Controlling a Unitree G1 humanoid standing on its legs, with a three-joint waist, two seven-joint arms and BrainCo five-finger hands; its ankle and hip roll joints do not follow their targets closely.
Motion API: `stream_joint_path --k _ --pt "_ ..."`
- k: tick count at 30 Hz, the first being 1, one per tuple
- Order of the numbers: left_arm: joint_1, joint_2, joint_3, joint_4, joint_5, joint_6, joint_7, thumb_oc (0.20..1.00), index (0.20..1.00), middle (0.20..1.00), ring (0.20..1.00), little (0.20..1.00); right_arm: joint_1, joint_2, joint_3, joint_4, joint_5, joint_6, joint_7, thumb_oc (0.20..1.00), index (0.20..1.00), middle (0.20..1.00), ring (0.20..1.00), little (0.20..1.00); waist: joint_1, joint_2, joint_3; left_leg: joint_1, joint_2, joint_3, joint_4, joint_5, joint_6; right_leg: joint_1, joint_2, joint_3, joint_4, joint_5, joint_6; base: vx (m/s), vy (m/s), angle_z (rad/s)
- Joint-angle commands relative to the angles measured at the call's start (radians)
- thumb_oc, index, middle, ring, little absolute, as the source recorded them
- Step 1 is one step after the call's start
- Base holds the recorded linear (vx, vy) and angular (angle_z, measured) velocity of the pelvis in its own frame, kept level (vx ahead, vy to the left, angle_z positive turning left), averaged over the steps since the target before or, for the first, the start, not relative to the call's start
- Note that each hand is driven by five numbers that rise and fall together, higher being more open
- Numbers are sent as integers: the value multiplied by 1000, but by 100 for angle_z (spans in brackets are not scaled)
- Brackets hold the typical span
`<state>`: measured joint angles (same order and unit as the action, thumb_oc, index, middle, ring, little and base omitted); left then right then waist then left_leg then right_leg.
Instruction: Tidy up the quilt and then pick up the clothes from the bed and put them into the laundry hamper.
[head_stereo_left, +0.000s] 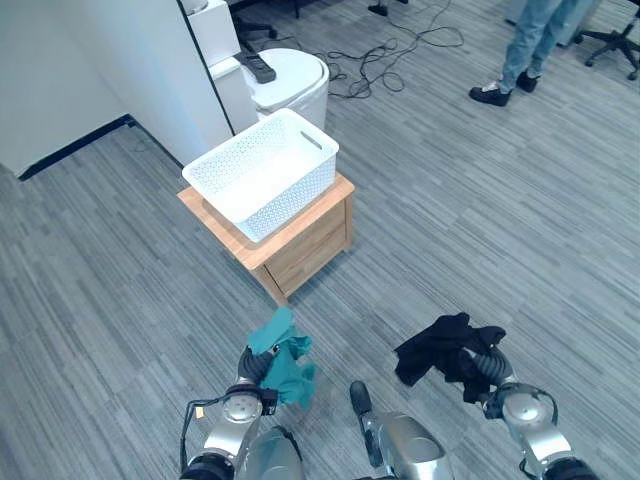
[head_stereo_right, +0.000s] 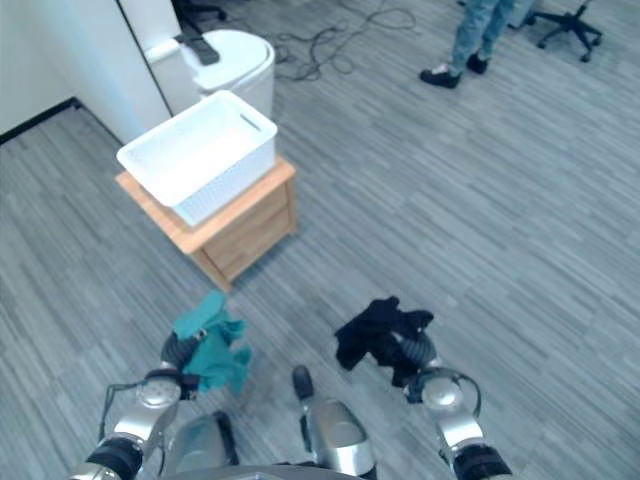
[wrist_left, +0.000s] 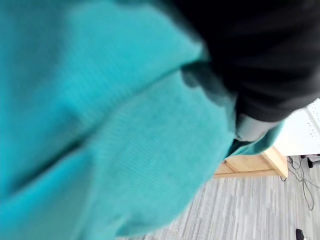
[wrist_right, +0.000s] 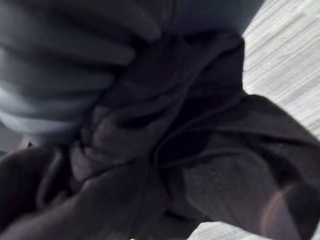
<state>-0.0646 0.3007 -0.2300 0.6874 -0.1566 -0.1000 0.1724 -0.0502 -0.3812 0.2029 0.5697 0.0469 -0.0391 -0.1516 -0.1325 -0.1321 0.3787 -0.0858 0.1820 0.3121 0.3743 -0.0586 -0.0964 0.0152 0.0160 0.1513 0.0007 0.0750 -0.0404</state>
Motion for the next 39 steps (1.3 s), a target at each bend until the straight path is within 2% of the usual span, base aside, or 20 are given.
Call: stream_joint_path --k 1,2,3,5,7,8,10,12,14,15,17,18,22,26,29,32,33,34,36,39 --pt "-22 23 0 -42 -44 -52 -3 200 200 200 200 200 12 -50 -12 -35 6 -38 -4 200 200 200 200 200 -2 34 -30 -46 -64 73 -84 19 35 43 -78 -11 29 -139 74 336 69 50" --pt "-14 25 1 -49 -42 -50 -6 200 200 200 200 200 16 -49 -17 -33 7 -37 -5 200 200 200 200 200 -5 43 -35 -38 -71 102 -134 21 23 68 -82 -29 21 -162 81 294 97 42" --pt "10 30 11 -66 -47 -47 -12 200 200 200 200 200 26 -49 -26 -33 13 -34 -6 200 200 200 200 200 -3 63 -40 -34 -58 166 -244 98 18 95 -72 -63 23 -184 85 480 179 39" --pt "40 31 23 -76 -35 -38 -27 200 200 200 200 200 45 -47 -29 -38 -10 -32 3 200 200 200 200 200 -7 91 -61 31 -82 151 -335 99 42 118 -62 -90 70 -226 101 458 179 27" --pt "45 36 27 -62 -25 -25 -36 200 200 200 200 200 68 -36 -32 -48 -33 -27 9 200 200 200 200 200 -13 89 -69 79 -103 125 -373 92 69 100 -60 -119 232 -250 123 380 159 29" --pt "38 46 31 -53 -12 -17 -32 200 200 200 200 200 65 -26 -27 -63 -39 -30 10 200 200 200 200 200 -22 80 -52 152 -119 126 -408 68 96 2 -79 -135 458 -160 186 273 118 22" --pt "20 60 34 -47 3 -14 -19 200 200 200 200 200 54 -12 -20 -73 -41 -29 6 200 200 200 200 200 -27 66 -34 209 -118 122 -443 62 103 -95 -87 -125 613 -102 218 230 20 -4" --pt "9 67 36 -57 -3 -20 -13 200 200 200 200 200 52 -4 -15 -77 -45 -31 2 200 200 200 200 200 -25 61 -30 235 -107 106 -451 49 96 -136 -105 -139 599 -127 202 219 -74 35" --pt "-12 75 24 -71 -13 -31 -11 200 200 200 200 200 46 -6 -16 -91 -40 -34 0 200 200 200 200 200 -24 58 -35 235 -87 99 -456 43 75 -150 -128 -157 410 -153 173 227 -211 55" --pt "-27 80 15 -80 -16 -39 -9 200 200 200 200 200 47 -12 -23 -98 -26 -37 -7 200 200 200 200 200 -35 52 -40 232 -86 62 -462 31 53 -136 -134 -136 171 -122 171 269 -310 65" --pt "-35 84 11 -80 -19 -43 -9 200 200 200 200 200 61 -13 -29 -102 -14 -39 -9 200 200 200 200 200 -42 47 -44 226 -82 17 -462 34 38 -135 -125 -44 84 -93 178 215 -334 61" --pt "-43 86 10 -78 -19 -42 -11 200 200 200 200 200 69 -14 -29 -98 -11 -41 -9 200 200 200 200 200 -45 44 -48 226 -80 -2 -462 34 33 -130 -117 6 74 -82 180 110 -216 91" --pt "-33 81 13 -68 -11 -48 -17 200 200 200 200 200 59 -24 -31 -94 -12 -47 -12 200 200 200 200 200 -38 63 -58 231 -57 -26 -452 39 18 -107 -113 33 68 -82 166 138 -333 113" --pt "4 61 30 -61 -36 -47 -19 200 200 200 200 200 28 -56 -27 -104 -15 -50 -15 200 200 200 200 200 -31 88 -54 206 -14 -47 -400 64 -9 -71 -85 6 53 -104 129 62 -303 16" --pt "12 48 26 -40 -38 -43 -25 200 200 200 200 200 25 -81 -46 -125 -17 -49 -23 200 200 200 200 200 -35 90 -46 172 -7 -53 -355 77 -14 -36 -82 -29 41 -124 103 10 -225 24" --pt "6 41 13 -39 -29 -43 -36 200 200 200 200 200 18 -112 -68 -144 -38 -47 -35 200 200 200 200 200 -38 90 -47 151 -54 -58 -334 50 -4 -7 -90 -60 11 -125 98 -16 -94 31" --pt "24 42 8 -55 -22 -43 -52 200 200 200 200 200 38 -131 -99 -185 -60 -51 -39 200 200 200 200 200 -57 105 -59 178 -48 -20 -379 48 -5 1 -82 -73 5 -126 101 21 7 13" --pt "29 47 9 -67 -20 -42 -56 200 200 200 200 200 38 -140 -107 -207 -69 -49 -44 200 200 200 200 200 -59 108 -59 185 -46 -22 -389 58 -4 -6 -78 -73 14 -128 101 27 25 19" --pt "28 52 10 -67 -15 -42 -55 200 200 200 200 200 38 -145 -116 -214 -72 -52 -50 200 200 200 200 200 -57 106 -60 189 -46 -32 -394 65 -6 -8 -76 -71 24 -132 100 4 13 13" --pt "35 89 26 -87 13 -48 -76 200 200 200 200 200 35 -188 -172 -311 -100 -70 -55 200 200 200 200 200 -69 104 -78 233 -43 -5 -455 72 -4 -9 -73 -75 49 -137 107 42 -1 -5"
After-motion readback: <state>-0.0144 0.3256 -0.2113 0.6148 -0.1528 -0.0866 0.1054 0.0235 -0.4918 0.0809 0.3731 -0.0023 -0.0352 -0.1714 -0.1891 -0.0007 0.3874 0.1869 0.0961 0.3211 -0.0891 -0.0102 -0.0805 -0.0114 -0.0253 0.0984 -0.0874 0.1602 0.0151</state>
